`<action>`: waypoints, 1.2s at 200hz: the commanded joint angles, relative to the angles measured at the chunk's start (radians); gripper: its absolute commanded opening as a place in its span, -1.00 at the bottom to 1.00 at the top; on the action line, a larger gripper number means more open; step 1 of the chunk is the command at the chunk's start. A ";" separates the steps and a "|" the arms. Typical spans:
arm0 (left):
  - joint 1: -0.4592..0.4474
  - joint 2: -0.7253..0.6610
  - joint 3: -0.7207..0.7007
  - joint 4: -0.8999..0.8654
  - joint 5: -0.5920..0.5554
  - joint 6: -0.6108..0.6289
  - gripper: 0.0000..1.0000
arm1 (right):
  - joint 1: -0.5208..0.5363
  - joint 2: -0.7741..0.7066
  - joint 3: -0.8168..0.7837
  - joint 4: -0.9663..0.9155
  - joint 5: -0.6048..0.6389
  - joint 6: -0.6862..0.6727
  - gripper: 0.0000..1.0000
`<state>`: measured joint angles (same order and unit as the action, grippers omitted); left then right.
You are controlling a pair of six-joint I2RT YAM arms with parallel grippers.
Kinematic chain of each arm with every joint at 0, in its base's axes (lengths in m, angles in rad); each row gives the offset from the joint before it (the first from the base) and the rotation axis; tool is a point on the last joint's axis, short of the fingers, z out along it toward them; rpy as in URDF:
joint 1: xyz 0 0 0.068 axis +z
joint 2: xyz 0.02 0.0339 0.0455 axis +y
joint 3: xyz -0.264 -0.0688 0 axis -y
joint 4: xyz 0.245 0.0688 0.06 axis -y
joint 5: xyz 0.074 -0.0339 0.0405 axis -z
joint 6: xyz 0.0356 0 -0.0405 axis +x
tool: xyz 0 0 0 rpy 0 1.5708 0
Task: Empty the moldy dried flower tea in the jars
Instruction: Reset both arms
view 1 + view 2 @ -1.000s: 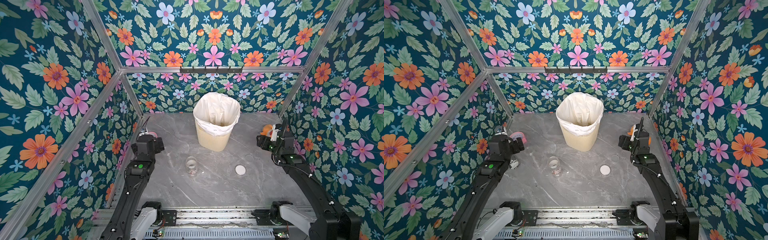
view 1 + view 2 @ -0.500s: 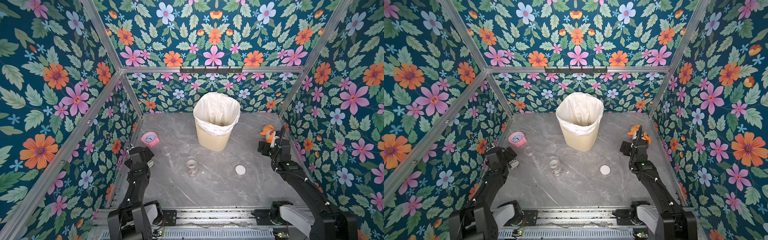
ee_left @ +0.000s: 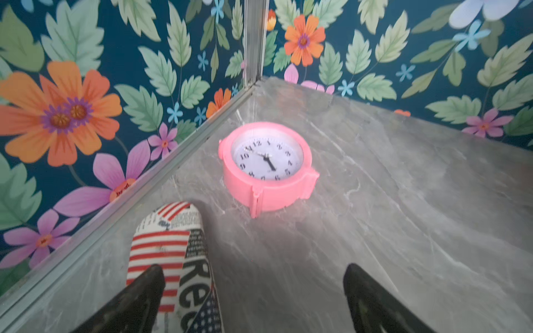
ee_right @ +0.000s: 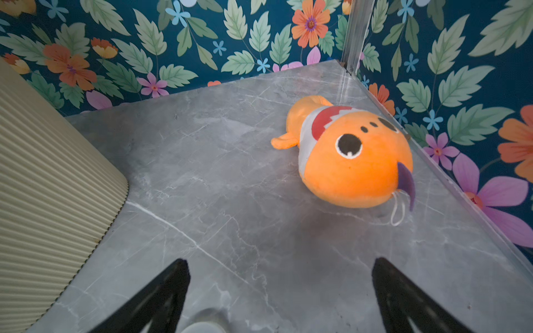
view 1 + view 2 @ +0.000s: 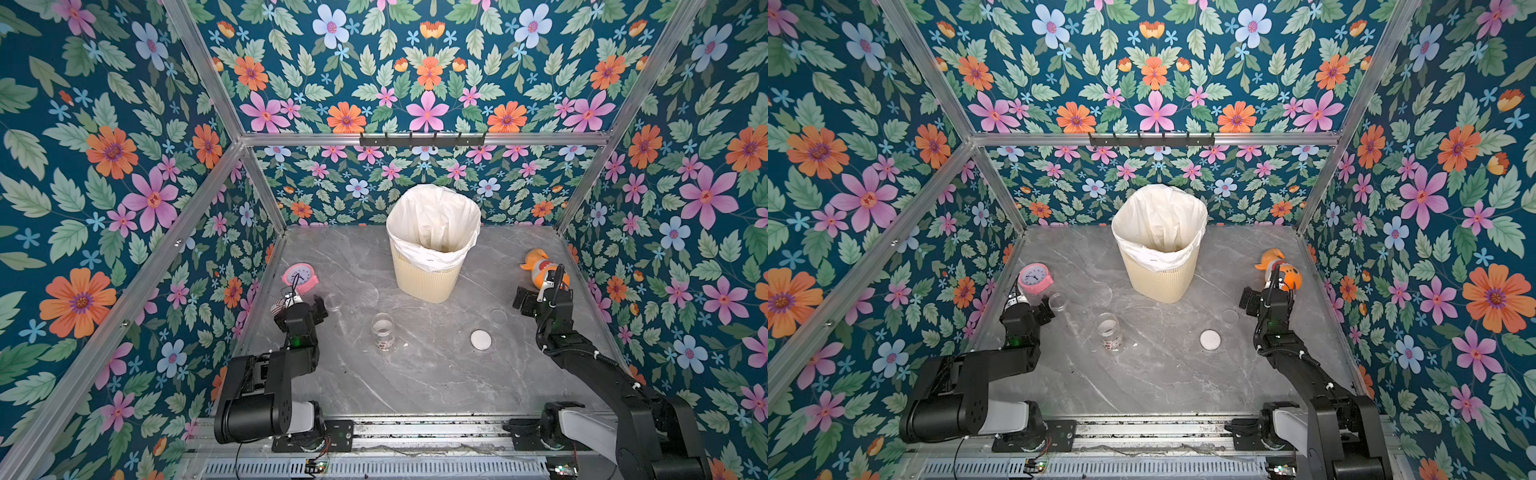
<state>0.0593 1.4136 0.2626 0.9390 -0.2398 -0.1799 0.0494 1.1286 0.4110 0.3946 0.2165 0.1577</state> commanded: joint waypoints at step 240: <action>-0.079 0.188 -0.003 0.328 0.014 0.125 0.99 | -0.059 0.318 -0.116 0.531 -0.069 -0.070 0.99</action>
<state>-0.0196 1.6024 0.2588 1.2556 -0.2150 -0.0708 -0.0109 1.4521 0.2920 0.9127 0.1463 0.0769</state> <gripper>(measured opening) 0.996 0.993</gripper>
